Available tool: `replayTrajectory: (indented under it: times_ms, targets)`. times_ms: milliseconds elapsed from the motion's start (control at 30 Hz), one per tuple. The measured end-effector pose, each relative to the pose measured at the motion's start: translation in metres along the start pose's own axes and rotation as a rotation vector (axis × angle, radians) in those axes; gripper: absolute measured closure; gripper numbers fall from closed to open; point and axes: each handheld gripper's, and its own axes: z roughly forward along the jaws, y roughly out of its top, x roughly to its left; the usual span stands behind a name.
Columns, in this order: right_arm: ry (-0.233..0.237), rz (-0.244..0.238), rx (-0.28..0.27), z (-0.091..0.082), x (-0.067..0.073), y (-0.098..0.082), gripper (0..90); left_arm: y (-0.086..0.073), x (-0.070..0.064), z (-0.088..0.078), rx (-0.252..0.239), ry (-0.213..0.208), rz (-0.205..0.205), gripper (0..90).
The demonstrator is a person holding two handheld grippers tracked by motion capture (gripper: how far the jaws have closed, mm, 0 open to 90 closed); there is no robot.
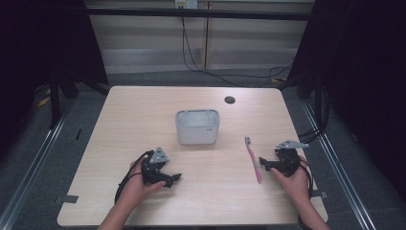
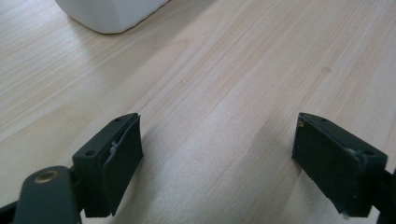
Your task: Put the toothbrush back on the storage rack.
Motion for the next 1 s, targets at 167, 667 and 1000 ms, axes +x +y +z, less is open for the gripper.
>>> replayTrajectory:
  times_ms: [167,667,1000]
  targets:
    - [0.001,-0.001,-0.002,0.0,0.0,0.0,20.5,0.0,0.0,0.0,0.004,-0.001,0.004,15.6]
    - [0.009,0.038,0.11,-0.002,-0.005,0.014,25.2,0.0,0.001,0.0,0.006,0.001,0.009,15.6]
    - [0.021,0.062,0.167,-0.003,-0.004,0.036,29.5,0.0,0.0,0.0,0.003,0.001,0.005,15.5]
